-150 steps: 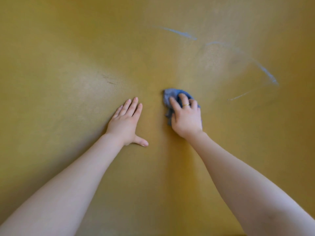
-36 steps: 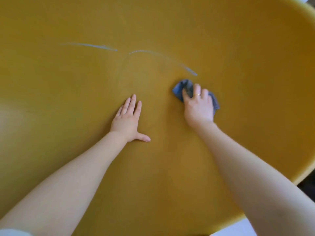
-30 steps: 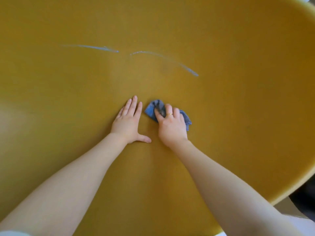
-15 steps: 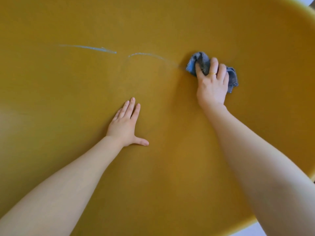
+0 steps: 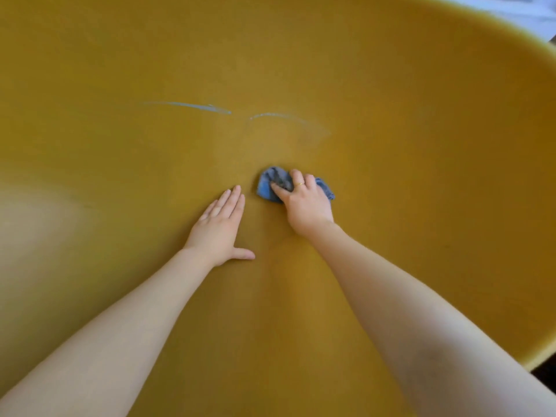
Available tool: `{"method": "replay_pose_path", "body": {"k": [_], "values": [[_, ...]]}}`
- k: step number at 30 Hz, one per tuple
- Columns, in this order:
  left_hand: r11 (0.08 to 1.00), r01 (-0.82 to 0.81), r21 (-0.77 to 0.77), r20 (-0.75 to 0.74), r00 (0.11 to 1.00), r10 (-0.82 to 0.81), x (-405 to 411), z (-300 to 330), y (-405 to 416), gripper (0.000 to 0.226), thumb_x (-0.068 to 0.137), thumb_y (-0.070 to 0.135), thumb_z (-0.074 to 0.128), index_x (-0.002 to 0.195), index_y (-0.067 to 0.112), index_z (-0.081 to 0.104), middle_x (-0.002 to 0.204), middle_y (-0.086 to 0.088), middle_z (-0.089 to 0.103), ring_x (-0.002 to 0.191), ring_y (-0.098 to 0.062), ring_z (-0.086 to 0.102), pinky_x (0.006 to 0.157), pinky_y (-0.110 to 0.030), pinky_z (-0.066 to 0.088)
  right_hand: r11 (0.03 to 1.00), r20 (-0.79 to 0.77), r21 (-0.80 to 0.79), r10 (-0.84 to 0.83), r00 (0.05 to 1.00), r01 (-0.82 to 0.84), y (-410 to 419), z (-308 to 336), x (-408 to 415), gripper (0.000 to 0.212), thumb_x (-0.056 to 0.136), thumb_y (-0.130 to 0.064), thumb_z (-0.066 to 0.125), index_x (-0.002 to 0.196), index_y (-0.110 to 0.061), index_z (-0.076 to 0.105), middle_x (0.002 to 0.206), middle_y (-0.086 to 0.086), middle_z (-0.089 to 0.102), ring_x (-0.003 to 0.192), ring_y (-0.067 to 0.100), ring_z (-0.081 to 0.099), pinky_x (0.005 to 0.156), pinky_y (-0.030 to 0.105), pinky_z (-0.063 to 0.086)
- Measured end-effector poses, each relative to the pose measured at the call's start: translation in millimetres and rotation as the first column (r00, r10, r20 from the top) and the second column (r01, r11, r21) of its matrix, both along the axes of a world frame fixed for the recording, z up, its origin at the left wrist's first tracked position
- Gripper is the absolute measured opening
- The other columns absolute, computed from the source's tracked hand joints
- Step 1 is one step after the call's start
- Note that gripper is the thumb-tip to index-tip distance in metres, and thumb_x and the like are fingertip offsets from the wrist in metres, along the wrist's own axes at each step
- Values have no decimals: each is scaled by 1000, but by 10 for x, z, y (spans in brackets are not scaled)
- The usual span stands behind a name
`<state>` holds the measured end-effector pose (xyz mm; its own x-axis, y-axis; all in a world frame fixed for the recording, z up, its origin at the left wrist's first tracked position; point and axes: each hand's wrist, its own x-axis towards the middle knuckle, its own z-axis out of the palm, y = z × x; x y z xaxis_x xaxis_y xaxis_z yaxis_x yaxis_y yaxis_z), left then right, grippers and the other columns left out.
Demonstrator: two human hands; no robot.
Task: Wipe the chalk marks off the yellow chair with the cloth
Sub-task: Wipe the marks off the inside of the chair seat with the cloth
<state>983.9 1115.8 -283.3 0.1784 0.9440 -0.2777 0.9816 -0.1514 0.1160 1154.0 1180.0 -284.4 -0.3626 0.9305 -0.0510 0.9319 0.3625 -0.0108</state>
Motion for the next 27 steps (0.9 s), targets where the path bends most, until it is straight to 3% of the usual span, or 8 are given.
{"method": "replay_pose_path", "body": {"k": [4,7,10,13,16,20,23,27], "values": [[997,-65,37,-118,991,69,-261,108,99,117,73,62,62,149,11,-8,156,-5,-22,146,-18,-14,118,-31,-2,965,-46,223,-130,990,137,357,294,406,46,94,-15,28,136,-27,42,151,18,21,129,39,28,102,45,29],[982,-168,91,-238,954,185,-404,130,199,124,68,68,63,149,11,-11,154,-14,-26,145,-29,-16,118,-38,-4,857,-146,437,-230,962,271,576,454,648,50,87,-12,28,130,-21,51,145,25,32,125,46,35,100,52,30],[955,-275,115,-279,913,297,-466,106,253,137,57,79,59,147,8,-17,151,-23,-26,143,-37,-17,117,-42,-6,805,-216,462,-306,927,373,674,454,534,52,85,1,33,131,-16,50,140,28,37,120,48,39,98,53,33],[953,-283,111,-213,930,301,-520,43,274,141,54,80,60,146,9,-21,150,-22,-29,143,-33,-19,118,-39,-4,793,-284,428,-338,897,434,722,374,189,56,80,-2,28,127,-14,54,127,32,48,101,47,52,86,47,43],[953,-276,122,-150,944,292,-576,3,258,139,55,79,61,146,12,-21,151,-17,-31,143,-29,-20,118,-37,0,824,-311,409,-277,909,391,728,354,-268,56,75,-8,29,121,-17,60,117,29,57,87,43,58,78,38,49],[952,-273,138,-98,953,288,-607,-22,254,139,54,76,65,148,12,-16,152,-16,-28,144,-28,-19,118,-37,1,917,-311,349,-82,947,194,544,194,-1038,57,79,-7,30,130,-19,52,131,27,48,107,43,51,97,41,41],[952,-270,145,-96,954,285,-605,-6,251,139,54,74,66,148,12,-16,153,-16,-27,144,-28,-19,118,-36,1,980,-262,197,47,964,6,388,157,-1317,53,93,-11,30,144,-22,28,149,21,22,131,38,26,110,42,24],[954,-267,137,-93,955,281,-603,33,220,138,55,76,64,148,13,-17,152,-15,-29,144,-27,-20,118,-36,2,982,-213,178,102,972,-64,456,287,-1032,55,94,-8,32,145,-26,23,151,16,16,134,34,19,109,38,23]]}}
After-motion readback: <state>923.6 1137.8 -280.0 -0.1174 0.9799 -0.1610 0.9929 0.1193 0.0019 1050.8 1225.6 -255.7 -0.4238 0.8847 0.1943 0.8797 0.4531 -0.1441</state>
